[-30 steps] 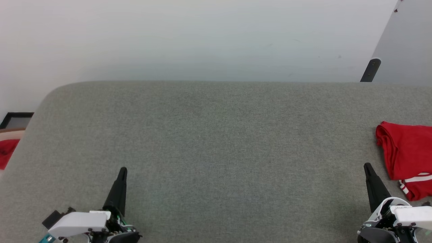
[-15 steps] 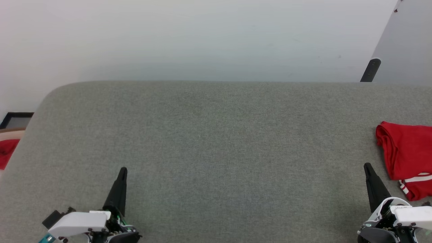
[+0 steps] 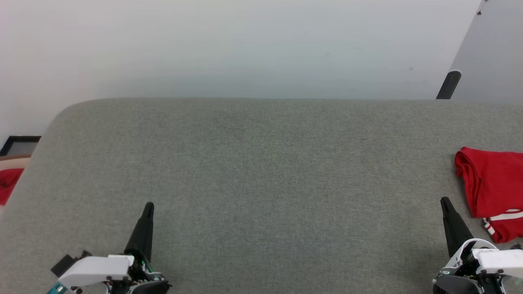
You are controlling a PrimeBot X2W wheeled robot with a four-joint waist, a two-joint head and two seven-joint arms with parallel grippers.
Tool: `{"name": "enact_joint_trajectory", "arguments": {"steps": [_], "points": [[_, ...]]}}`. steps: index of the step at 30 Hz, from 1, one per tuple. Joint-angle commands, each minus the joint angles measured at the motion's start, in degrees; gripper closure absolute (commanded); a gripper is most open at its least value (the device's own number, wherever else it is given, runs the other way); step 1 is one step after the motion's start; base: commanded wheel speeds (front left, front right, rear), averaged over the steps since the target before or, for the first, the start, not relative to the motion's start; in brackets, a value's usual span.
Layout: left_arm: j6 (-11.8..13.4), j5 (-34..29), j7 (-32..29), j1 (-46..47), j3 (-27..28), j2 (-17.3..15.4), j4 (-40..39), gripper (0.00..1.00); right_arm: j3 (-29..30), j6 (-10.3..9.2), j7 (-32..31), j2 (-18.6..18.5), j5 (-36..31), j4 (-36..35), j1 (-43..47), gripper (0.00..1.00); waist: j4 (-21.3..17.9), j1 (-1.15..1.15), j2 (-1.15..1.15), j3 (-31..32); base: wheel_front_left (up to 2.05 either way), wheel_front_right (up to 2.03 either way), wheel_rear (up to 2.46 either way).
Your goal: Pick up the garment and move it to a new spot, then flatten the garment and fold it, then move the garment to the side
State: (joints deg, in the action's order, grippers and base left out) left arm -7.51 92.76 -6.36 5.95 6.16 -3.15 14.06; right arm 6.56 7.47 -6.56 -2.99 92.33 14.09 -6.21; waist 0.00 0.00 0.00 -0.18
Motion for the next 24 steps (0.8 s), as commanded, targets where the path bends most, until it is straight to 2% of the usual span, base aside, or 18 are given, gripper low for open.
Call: {"name": "enact_joint_trajectory", "arguments": {"steps": [1, 24], "points": [[0.0, -0.2, -0.1, 0.6, 0.2, 0.1, 0.1, 1.0, 0.0, 0.04, -0.1, 0.2, 0.1, 0.0, -0.2, 1.0, 0.0, 0.0, 0.0, 0.0, 0.0, 0.0, 0.0], [0.0, -0.3, -0.2, 0.6, 0.3, 0.2, 0.1, 1.0, 0.0, 0.04, -0.1, 0.2, 0.1, 0.0, -0.2, 1.0, 0.0, 0.0, 0.0, 0.0, 0.0, 0.0, 0.0]]}}
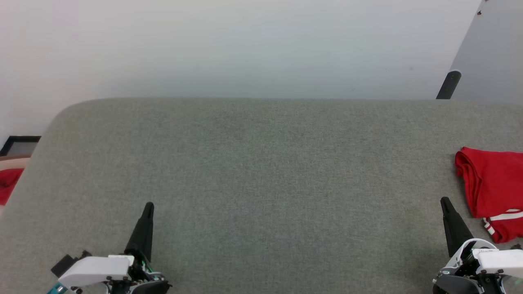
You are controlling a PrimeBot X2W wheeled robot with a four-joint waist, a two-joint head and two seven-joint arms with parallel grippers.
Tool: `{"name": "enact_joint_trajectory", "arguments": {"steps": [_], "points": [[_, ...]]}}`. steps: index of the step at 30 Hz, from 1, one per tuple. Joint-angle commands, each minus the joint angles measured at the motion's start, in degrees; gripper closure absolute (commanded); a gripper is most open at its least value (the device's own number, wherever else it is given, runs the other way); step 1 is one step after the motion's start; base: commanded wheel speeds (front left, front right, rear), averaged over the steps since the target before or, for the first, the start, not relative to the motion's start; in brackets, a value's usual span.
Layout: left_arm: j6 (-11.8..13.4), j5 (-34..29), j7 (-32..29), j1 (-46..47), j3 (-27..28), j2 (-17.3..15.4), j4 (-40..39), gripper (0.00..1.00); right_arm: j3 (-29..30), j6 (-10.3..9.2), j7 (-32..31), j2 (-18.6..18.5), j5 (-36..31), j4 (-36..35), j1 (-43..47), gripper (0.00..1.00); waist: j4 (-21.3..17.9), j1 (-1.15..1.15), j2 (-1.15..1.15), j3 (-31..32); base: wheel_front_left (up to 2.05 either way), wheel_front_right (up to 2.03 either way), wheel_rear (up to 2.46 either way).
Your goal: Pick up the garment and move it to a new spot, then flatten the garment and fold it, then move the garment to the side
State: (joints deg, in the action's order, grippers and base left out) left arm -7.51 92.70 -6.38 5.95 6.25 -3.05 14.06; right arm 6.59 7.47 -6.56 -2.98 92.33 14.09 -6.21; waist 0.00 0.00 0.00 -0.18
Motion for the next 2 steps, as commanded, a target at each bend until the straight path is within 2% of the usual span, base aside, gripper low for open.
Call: {"name": "enact_joint_trajectory", "arguments": {"steps": [1, 2], "points": [[0.0, -0.2, -0.2, 0.6, 0.2, 0.1, 0.1, 1.0, 0.0, 0.04, -0.1, 0.2, 0.1, 0.0, -0.2, 1.0, 0.0, 0.0, 0.0, 0.0, 0.0, 0.0, 0.0], [0.0, -0.2, -0.2, 0.6, 0.2, 0.1, 0.1, 1.0, 0.0, 0.04, -0.1, 0.2, 0.1, 0.0, -0.2, 1.0, 0.0, 0.0, 0.0, 0.0, 0.0, 0.0, 0.0]]}}
